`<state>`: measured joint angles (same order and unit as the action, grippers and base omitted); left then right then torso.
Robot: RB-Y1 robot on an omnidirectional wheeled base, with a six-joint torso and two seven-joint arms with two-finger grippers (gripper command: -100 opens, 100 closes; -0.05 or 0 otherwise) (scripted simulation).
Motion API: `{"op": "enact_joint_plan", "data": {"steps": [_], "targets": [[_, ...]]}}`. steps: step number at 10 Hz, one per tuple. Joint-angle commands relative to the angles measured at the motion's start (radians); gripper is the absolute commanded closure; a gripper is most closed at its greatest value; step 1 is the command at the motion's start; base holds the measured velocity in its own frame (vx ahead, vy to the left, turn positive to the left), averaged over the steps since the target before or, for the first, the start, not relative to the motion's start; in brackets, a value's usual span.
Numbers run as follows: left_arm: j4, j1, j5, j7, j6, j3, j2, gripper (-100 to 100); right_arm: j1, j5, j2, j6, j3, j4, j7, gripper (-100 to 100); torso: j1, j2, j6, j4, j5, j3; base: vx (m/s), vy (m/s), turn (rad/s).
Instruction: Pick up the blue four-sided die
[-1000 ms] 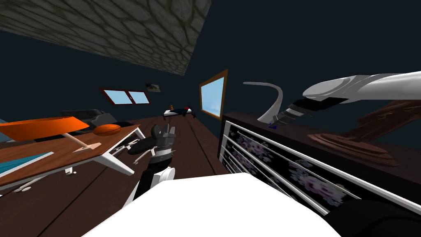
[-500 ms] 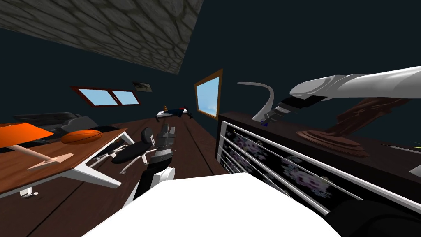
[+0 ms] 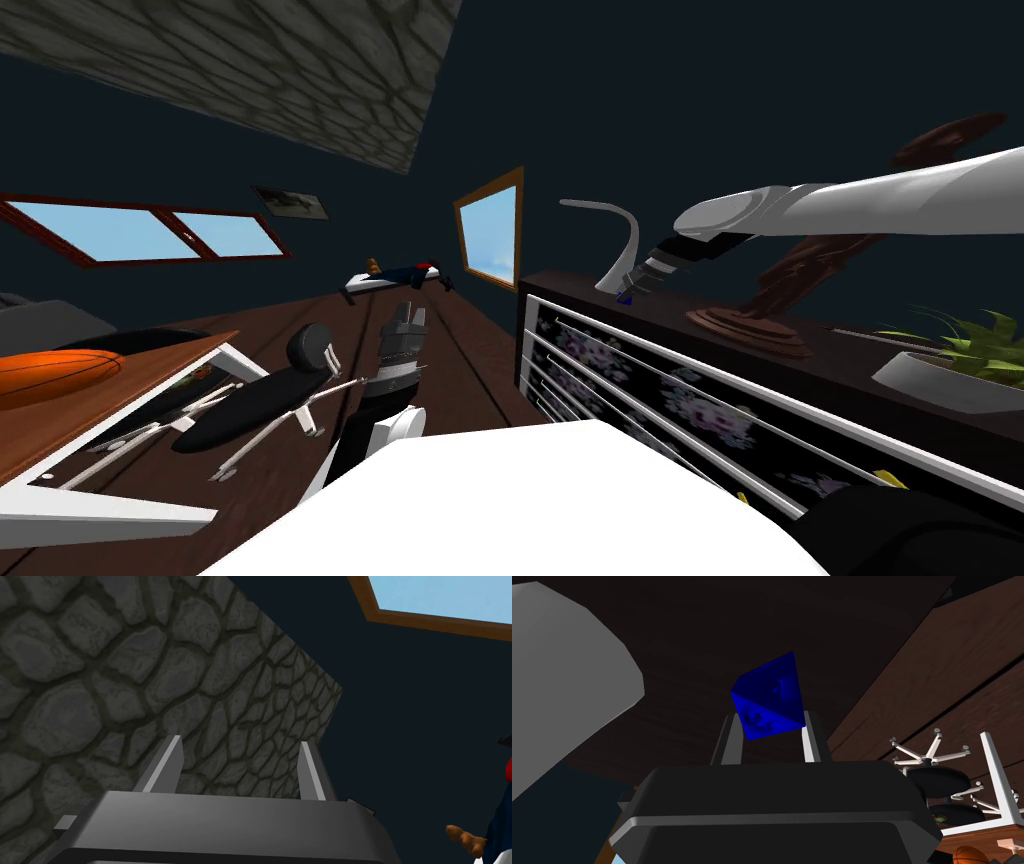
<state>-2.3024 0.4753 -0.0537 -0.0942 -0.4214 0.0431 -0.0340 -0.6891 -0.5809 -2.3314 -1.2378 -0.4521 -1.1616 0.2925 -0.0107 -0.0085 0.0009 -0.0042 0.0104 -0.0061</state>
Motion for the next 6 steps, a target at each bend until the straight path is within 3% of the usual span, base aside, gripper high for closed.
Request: {"op": "enact_joint_plan", "data": {"steps": [1,3,4,5,6], "targets": [[0.000,0.000,0.000,0.000,0.000,0.000,0.000,0,-0.018,-0.029,-0.014,0.011,-0.050,-0.050,0.039,100,0.000,0.000,0.000,0.000,0.000,0.000,0.096,-0.037,-0.379],[0.000,0.000,0.000,0.000,0.000,0.000,0.000,0,-0.018,-0.029,-0.014,0.011,-0.111,-0.071,0.039,100,0.002,0.001,-0.004,-0.001,0.000,0.000,0.018,-0.009,-0.003],[0.000,0.000,0.000,0.000,0.000,0.000,0.000,0,-0.018,-0.029,-0.014,0.011,-0.111,-0.071,0.039,100,0.004,0.002,-0.004,0.000,-0.001,0.001,-0.012,-0.001,0.039],[0.000,0.000,0.000,0.000,0.000,0.000,0.000,0,-0.040,-0.071,-0.039,0.030,-0.160,-0.104,0.080,100,0.004,0.004,-0.004,0.000,-0.001,0.002,0.059,-0.027,-0.322],[0.000,0.000,0.000,0.000,0.000,0.000,0.000,0,-0.040,-0.080,-0.039,0.030,-0.192,-0.116,0.096,100,0.002,0.002,-0.001,0.001,-0.001,0.001,0.087,-0.021,-0.406]]}}
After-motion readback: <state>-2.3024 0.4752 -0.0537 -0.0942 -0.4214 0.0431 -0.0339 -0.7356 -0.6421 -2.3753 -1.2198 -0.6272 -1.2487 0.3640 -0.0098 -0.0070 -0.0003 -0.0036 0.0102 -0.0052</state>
